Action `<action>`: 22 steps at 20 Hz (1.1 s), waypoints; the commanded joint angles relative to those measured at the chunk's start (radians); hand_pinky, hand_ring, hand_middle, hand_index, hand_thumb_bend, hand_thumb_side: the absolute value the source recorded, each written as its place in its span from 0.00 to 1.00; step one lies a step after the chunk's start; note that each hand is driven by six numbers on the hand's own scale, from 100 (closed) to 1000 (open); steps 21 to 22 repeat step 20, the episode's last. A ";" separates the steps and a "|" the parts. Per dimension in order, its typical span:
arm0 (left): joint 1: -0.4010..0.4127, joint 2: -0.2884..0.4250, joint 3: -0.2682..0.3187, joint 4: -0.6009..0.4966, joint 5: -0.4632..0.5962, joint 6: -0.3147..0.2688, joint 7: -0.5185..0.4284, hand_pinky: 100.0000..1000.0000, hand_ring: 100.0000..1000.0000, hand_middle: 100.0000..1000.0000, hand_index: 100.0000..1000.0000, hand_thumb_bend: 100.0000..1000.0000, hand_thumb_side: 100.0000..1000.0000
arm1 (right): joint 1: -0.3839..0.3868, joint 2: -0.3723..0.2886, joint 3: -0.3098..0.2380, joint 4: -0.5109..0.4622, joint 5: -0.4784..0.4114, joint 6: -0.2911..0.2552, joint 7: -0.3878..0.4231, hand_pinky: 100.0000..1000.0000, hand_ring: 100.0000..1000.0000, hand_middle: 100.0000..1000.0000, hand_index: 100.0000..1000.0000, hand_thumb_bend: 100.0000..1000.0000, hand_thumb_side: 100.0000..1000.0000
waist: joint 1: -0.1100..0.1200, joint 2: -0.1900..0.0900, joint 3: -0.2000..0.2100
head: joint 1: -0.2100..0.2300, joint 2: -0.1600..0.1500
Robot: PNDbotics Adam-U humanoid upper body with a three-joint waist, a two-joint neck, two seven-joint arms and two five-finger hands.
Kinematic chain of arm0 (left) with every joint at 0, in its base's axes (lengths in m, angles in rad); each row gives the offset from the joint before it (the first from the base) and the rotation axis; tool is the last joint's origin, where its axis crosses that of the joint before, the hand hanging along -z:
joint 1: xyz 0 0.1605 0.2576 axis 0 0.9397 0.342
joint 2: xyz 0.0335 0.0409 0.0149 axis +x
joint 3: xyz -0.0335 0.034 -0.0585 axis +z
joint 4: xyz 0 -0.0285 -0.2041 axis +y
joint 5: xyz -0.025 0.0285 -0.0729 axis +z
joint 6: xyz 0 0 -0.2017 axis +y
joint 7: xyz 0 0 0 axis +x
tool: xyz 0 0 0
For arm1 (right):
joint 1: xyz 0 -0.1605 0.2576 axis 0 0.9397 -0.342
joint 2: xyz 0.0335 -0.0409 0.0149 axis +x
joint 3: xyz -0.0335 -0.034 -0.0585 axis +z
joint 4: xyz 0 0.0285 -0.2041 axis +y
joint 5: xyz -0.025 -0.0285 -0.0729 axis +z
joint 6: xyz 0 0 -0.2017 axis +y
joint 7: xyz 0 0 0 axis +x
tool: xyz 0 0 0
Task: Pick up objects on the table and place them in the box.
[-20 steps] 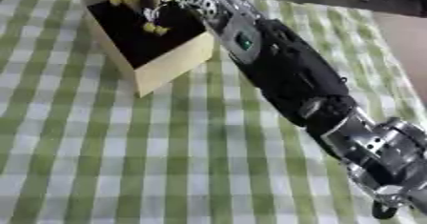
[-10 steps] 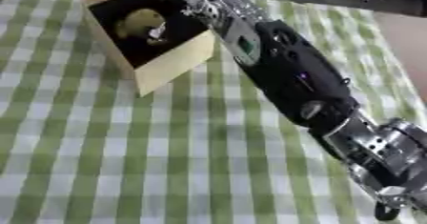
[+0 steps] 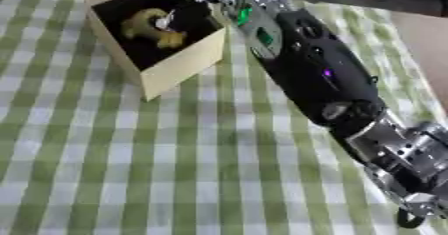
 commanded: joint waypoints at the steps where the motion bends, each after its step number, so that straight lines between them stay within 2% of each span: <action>1: 0.001 0.021 0.015 -0.019 0.006 0.001 0.005 0.76 0.73 0.72 0.80 0.53 0.76 | -0.034 -0.043 -0.016 -0.082 -0.038 0.027 -0.053 0.81 0.83 0.66 0.81 0.28 0.45 | 0.020 -0.031 -0.004 | 0.007 0.004; 7: 0.009 0.024 0.018 -0.019 0.004 0.002 0.008 0.76 0.73 0.72 0.80 0.53 0.76 | -0.043 -0.102 -0.006 -0.215 -0.136 0.067 -0.081 0.81 0.82 0.65 0.80 0.24 0.47 | 0.028 -0.042 -0.026 | 0.027 0.010; 11: 0.019 0.027 0.023 -0.019 0.001 0.002 0.013 0.76 0.73 0.72 0.80 0.53 0.76 | -0.022 -0.177 0.011 -0.327 -0.216 0.106 -0.054 0.81 0.82 0.67 0.81 0.16 0.56 | 0.034 -0.048 -0.045 | 0.055 0.017; 16: 0.027 0.027 0.027 -0.019 -0.003 0.002 0.019 0.76 0.73 0.72 0.80 0.53 0.76 | 0.061 -0.302 0.023 -0.524 -0.330 0.157 -0.059 0.81 0.84 0.70 0.82 0.10 0.66 | 0.043 -0.049 -0.059 | 0.086 0.023; 20: 0.030 0.025 0.030 -0.019 -0.007 0.001 0.024 0.76 0.73 0.72 0.80 0.53 0.76 | 0.164 -0.411 -0.005 -0.717 -0.401 0.177 -0.080 0.81 0.85 0.70 0.82 0.03 0.73 | 0.053 -0.045 -0.066 | 0.102 0.027; 22: 0.030 0.025 0.030 -0.019 -0.007 0.001 0.024 0.76 0.73 0.72 0.80 0.53 0.76 | 0.164 -0.411 -0.005 -0.717 -0.401 0.177 -0.080 0.81 0.85 0.70 0.82 0.03 0.73 | 0.053 -0.045 -0.066 | 0.102 0.027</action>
